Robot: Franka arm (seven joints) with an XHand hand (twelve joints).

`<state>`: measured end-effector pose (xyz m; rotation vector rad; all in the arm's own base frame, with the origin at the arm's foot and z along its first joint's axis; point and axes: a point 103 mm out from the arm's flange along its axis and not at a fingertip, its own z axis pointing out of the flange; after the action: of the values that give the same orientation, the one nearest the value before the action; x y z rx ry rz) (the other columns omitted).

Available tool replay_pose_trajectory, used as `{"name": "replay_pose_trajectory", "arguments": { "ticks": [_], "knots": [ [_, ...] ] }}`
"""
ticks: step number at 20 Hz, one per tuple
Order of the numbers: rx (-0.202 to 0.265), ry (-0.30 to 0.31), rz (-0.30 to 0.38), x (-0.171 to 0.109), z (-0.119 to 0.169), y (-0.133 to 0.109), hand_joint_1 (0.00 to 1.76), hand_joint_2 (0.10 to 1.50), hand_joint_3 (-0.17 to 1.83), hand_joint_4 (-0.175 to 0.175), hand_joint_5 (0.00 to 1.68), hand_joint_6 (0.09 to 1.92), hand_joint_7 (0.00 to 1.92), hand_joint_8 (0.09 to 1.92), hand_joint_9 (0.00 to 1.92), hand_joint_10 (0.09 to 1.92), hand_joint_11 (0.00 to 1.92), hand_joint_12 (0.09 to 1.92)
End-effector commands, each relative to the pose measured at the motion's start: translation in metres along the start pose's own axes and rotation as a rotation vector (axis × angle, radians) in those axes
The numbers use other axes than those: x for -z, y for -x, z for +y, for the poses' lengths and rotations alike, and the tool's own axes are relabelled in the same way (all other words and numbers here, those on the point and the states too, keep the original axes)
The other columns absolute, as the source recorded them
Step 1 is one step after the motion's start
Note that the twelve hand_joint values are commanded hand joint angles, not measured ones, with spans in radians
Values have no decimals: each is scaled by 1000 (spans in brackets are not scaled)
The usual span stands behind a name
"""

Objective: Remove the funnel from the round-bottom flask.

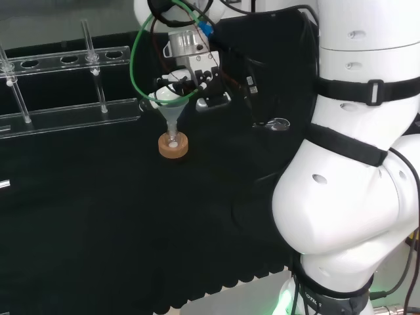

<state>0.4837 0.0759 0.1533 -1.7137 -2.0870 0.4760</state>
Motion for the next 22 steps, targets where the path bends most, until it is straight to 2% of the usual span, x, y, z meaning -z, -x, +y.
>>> {"name": "replay_pose_trajectory", "arguments": {
  "ticks": [1,3,4,8,10,13,15,18,20,22],
  "knots": [
    [-12,3,-63,-2,-5,-2,15,761,28,37,0,87,0,87,20,87,6,1594],
    [-24,19,-89,-1,-9,-1,17,764,28,32,1,87,0,87,46,87,127,1607],
    [-40,24,-97,-1,-11,-1,21,767,28,29,30,87,0,87,92,87,270,1573],
    [-53,42,-124,-1,-11,4,47,774,23,29,133,87,0,87,70,820,681,1401],
    [-54,64,-144,-3,-7,3,69,783,24,29,198,87,21,87,237,946,861,1285],
    [-71,107,-166,-4,-2,4,112,794,28,22,305,87,117,94,523,908,1082,1136],
    [-67,125,-177,-4,1,3,160,805,33,9,378,87,115,369,731,807,1261,1009],
    [-52,194,-202,-6,2,7,281,825,44,-25,481,87,138,799,1040,691,1574,750],
    [-42,240,-231,-5,2,6,402,830,48,-50,545,87,227,924,1244,603,1734,620],
    [-33,304,-263,-5,1,4,598,828,45,-93,628,105,406,970,1479,517,1858,540]
  ]
}}
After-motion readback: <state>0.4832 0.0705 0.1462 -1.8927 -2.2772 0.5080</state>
